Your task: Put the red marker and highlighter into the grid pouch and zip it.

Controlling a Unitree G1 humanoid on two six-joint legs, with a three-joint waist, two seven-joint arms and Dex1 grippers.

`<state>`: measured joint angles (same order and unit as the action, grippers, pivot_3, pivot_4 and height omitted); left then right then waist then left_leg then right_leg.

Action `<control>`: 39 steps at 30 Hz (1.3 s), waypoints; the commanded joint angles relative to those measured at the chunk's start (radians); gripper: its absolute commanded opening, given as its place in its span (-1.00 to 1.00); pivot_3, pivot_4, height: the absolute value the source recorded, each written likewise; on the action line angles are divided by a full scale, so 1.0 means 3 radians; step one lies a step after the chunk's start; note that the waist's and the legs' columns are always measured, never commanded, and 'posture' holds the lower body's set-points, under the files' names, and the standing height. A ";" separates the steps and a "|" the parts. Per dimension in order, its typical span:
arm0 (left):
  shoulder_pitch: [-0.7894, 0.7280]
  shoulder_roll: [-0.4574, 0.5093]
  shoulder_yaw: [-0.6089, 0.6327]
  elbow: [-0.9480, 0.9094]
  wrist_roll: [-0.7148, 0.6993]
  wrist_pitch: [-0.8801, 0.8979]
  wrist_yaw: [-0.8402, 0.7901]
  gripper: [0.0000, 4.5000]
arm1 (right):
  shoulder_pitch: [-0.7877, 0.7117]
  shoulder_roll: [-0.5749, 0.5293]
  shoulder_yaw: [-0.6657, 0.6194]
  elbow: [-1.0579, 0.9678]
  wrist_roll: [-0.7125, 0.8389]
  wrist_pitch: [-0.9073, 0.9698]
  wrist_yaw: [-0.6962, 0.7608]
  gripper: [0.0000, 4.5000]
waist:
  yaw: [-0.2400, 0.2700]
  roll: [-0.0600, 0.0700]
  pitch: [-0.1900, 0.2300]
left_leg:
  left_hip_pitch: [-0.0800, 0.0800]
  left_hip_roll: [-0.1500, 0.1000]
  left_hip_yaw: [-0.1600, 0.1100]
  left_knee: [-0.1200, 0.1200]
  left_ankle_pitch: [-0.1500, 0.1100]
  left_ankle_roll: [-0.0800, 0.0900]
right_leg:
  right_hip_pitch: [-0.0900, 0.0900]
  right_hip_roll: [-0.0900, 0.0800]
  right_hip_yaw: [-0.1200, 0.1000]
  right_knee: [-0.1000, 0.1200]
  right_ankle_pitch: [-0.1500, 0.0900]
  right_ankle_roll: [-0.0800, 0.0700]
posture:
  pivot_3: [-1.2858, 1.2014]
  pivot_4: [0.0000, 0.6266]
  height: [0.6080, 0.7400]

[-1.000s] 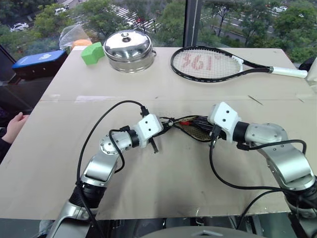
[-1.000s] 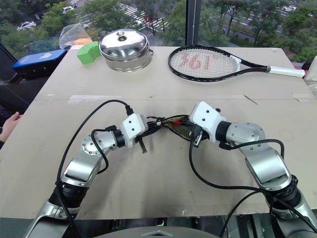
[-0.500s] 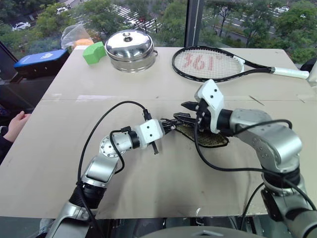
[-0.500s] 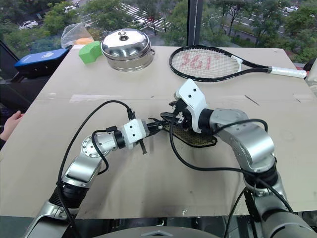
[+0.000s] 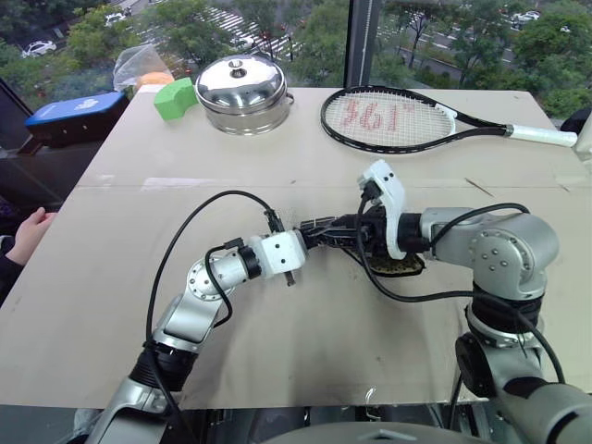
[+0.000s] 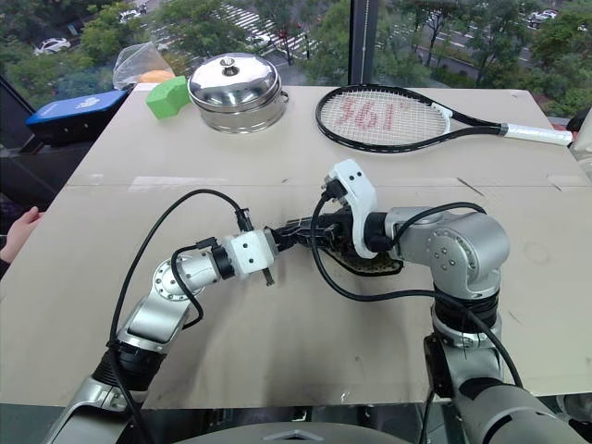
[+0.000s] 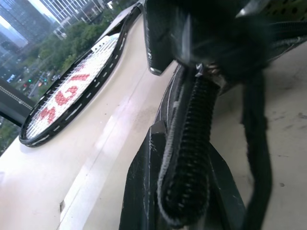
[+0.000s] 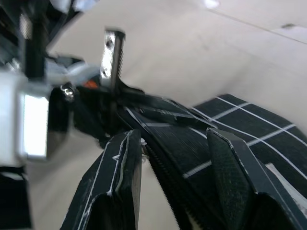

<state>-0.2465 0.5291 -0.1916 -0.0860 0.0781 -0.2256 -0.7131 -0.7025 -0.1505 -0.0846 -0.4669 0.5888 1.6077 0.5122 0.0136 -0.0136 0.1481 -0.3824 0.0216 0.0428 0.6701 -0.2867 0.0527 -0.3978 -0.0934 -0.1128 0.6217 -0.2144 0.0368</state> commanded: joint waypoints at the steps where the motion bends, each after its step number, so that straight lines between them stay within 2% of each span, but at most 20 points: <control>1: 0.0001 0.0023 0.0067 -0.0076 -0.0011 -0.0042 0.0045 -1.00 | 0.0009 -0.0009 -0.0205 -0.0061 0.0211 0.0022 -0.0025 -0.06 | -0.0003 0.0000 0.0000 | 0.0000 0.0000 0.0000 0.0000 0.0000 0.0000 | 0.0000 0.0000 0.0000 0.0000 0.0000 0.0000 | 0.03 -0.52 1.00; 7: 0.0021 0.0019 0.0072 -0.0140 -0.0050 0.0008 0.0032 -1.00 | 0.0169 -0.0297 -0.0056 -0.0320 0.0438 -0.0220 0.0175 -0.06 | -0.0003 0.0001 0.0000 | -0.0001 0.0000 0.0000 -0.0001 0.0000 0.0000 | 0.0000 0.0001 0.0000 -0.0001 0.0000 0.0000 | 0.03 -0.52 1.00; 13: 0.0017 0.0002 0.0050 -0.0181 -0.0097 0.0075 -0.0014 -1.00 | 0.0379 -0.0990 0.0952 -0.0601 -0.0154 -0.1689 0.0501 -0.06 | -0.0012 0.0002 0.0001 | 0.0001 0.0000 0.0000 -0.0002 -0.0001 0.0001 | 0.0000 0.0002 0.0002 -0.0003 -0.0001 0.0002 | 0.03 -0.52 1.00; 16: 0.0020 -0.0001 0.0044 -0.0199 -0.0102 0.0096 -0.0026 -1.00 | 0.0393 -0.1175 0.1299 -0.0569 -0.0441 -0.2187 0.0595 -0.06 | -0.0011 0.0001 0.0001 | 0.0002 0.0001 0.0000 -0.0002 -0.0001 0.0001 | -0.0001 0.0003 0.0002 -0.0002 -0.0002 0.0003 | 0.03 -0.52 1.00; 24: 0.0040 0.0001 0.0029 -0.0191 -0.0108 0.0082 -0.0050 -1.00 | 0.0272 -0.1292 0.1895 -0.0238 -0.1156 -0.3047 0.0688 -0.06 | -0.0001 0.0001 0.0001 | 0.0001 0.0001 0.0001 0.0000 0.0000 0.0000 | 0.0000 0.0002 0.0001 -0.0003 -0.0001 0.0002 | 0.03 -0.52 1.00; 33: 0.0074 0.0013 0.0038 -0.0174 -0.0115 0.0049 -0.0077 -1.00 | 0.0168 -0.1131 0.1959 0.0055 -0.1422 -0.3293 0.0796 -0.06 | 0.0001 0.0001 0.0001 | 0.0001 0.0002 0.0000 0.0000 0.0005 -0.0008 | 0.0000 0.0002 0.0000 -0.0003 -0.0001 0.0002 | 0.03 -0.52 1.00; 37: 0.0095 0.0026 0.0047 -0.0162 -0.0125 0.0031 -0.0079 -1.00 | 0.0160 -0.1069 0.1936 0.0057 -0.1458 -0.3342 0.0851 -0.83 | 0.0000 0.0001 0.0001 | 0.0001 0.0002 0.0000 -0.0001 0.0004 -0.0008 | 0.0000 0.0002 0.0000 -0.0003 -0.0001 0.0001 | 0.03 -0.52 1.00; 38: 0.0104 0.0030 0.0049 -0.0159 -0.0128 0.0025 -0.0080 -1.00 | 0.0168 -0.1054 0.1909 0.0041 -0.1441 -0.3352 0.0865 -0.97 | 0.0001 0.0001 0.0001 | 0.0001 0.0002 0.0000 -0.0001 0.0004 -0.0007 | 0.0000 0.0002 0.0000 -0.0003 -0.0001 0.0001 | 0.03 -0.52 1.00; 39: 0.0114 0.0033 0.0051 -0.0155 -0.0130 0.0020 -0.0081 -1.00 | 0.0182 -0.1042 0.1875 0.0020 -0.1408 -0.3348 0.0884 -0.97 | 0.0000 0.0001 0.0001 | 0.0001 0.0002 0.0000 0.0000 0.0004 -0.0007 | 0.0000 0.0001 0.0000 -0.0003 -0.0001 0.0001 | 0.03 -0.52 1.00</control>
<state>-0.2206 0.5349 -0.1856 -0.1055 0.0530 -0.1985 -0.7366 -0.6269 -0.4735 0.5108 -0.4278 0.1569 0.6272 0.7684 0.0135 -0.0133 0.1484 -0.3821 0.0221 0.0429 0.6699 -0.2855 0.0506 -0.3979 -0.0930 -0.1129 0.6208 -0.2146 0.0372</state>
